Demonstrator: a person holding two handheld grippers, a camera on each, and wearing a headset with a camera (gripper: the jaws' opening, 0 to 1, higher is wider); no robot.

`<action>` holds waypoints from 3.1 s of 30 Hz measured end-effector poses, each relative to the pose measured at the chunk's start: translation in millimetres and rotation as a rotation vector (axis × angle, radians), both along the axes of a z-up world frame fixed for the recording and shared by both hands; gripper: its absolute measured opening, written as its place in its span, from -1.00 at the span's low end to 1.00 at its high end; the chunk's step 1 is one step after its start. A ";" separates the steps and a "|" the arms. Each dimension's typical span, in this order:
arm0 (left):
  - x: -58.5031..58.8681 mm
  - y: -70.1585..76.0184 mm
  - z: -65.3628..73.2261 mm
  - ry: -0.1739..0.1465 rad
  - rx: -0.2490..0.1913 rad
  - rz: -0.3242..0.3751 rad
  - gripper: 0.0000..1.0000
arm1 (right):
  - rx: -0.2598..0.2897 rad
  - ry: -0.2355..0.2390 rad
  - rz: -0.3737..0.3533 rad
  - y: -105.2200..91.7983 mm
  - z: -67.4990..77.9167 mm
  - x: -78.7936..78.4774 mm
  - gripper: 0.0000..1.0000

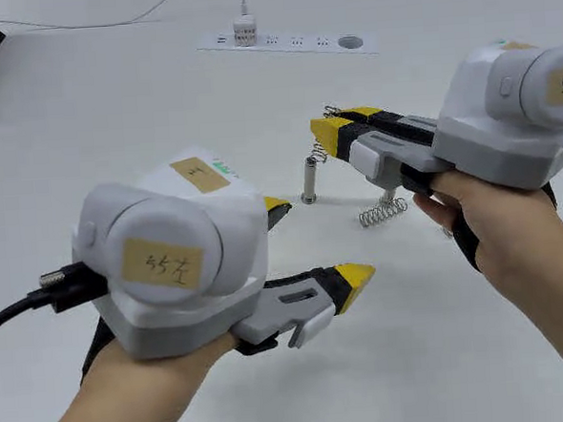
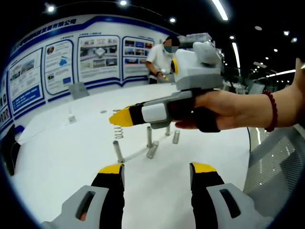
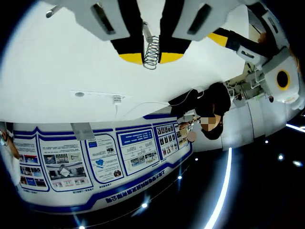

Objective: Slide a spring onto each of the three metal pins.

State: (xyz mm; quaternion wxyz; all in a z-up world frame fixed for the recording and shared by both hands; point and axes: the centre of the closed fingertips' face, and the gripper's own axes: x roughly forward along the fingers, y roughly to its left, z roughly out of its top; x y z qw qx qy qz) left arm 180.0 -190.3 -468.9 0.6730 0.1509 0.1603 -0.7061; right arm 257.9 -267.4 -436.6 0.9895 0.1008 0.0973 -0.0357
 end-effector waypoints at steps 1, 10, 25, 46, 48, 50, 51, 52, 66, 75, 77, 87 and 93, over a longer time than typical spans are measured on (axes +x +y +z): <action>-0.1 0.1 -0.9 0.001 0.004 0.000 0.14 | 0.001 -0.001 -0.002 -0.9 -0.8 1.3 -0.76; 0.8 -0.8 -2.5 0.003 0.008 0.005 0.19 | -0.013 0.026 0.000 -1.4 -12.2 6.7 -0.76; 0.2 -0.8 -3.5 0.008 0.012 0.005 0.20 | -0.056 0.035 0.008 -0.8 -14.8 11.4 -0.76; 2.7 -0.5 -2.2 -0.001 0.012 0.012 0.19 | -0.218 0.095 0.047 8.6 -21.1 10.3 -0.76; 2.4 -0.5 -2.1 -0.002 0.012 0.009 0.18 | -0.219 0.104 0.053 10.7 -23.6 9.9 -0.76; 2.1 -0.4 -2.2 -0.002 0.013 0.007 0.18 | -0.223 0.111 0.058 11.8 -26.0 10.2 -0.76; 2.2 -0.3 -2.3 -0.005 0.014 0.007 0.18 | -0.224 0.116 0.058 11.8 -27.6 10.4 -0.76; 2.4 -0.2 -2.3 -0.007 0.015 0.007 0.18 | -0.224 0.118 0.058 11.8 -28.7 10.6 -0.76; 3.3 0.3 -2.6 -0.005 0.017 0.008 0.16 | -0.219 0.194 0.059 11.7 -53.5 10.7 -0.77; 4.2 0.8 -3.7 -0.008 0.022 0.011 0.15 | -0.203 0.232 0.065 13.6 -65.2 8.0 -0.76; 4.3 1.1 -4.0 -0.009 0.024 0.011 0.15 | -0.210 0.245 0.064 13.4 -68.2 7.3 -0.76; 6.2 1.5 -3.8 -0.013 0.024 0.017 0.14 | -0.168 0.246 0.066 14.4 -67.4 5.9 -0.68; 6.1 0.3 -3.0 -0.020 0.017 0.019 0.14 | -0.168 0.214 0.067 16.2 -51.8 2.2 -0.55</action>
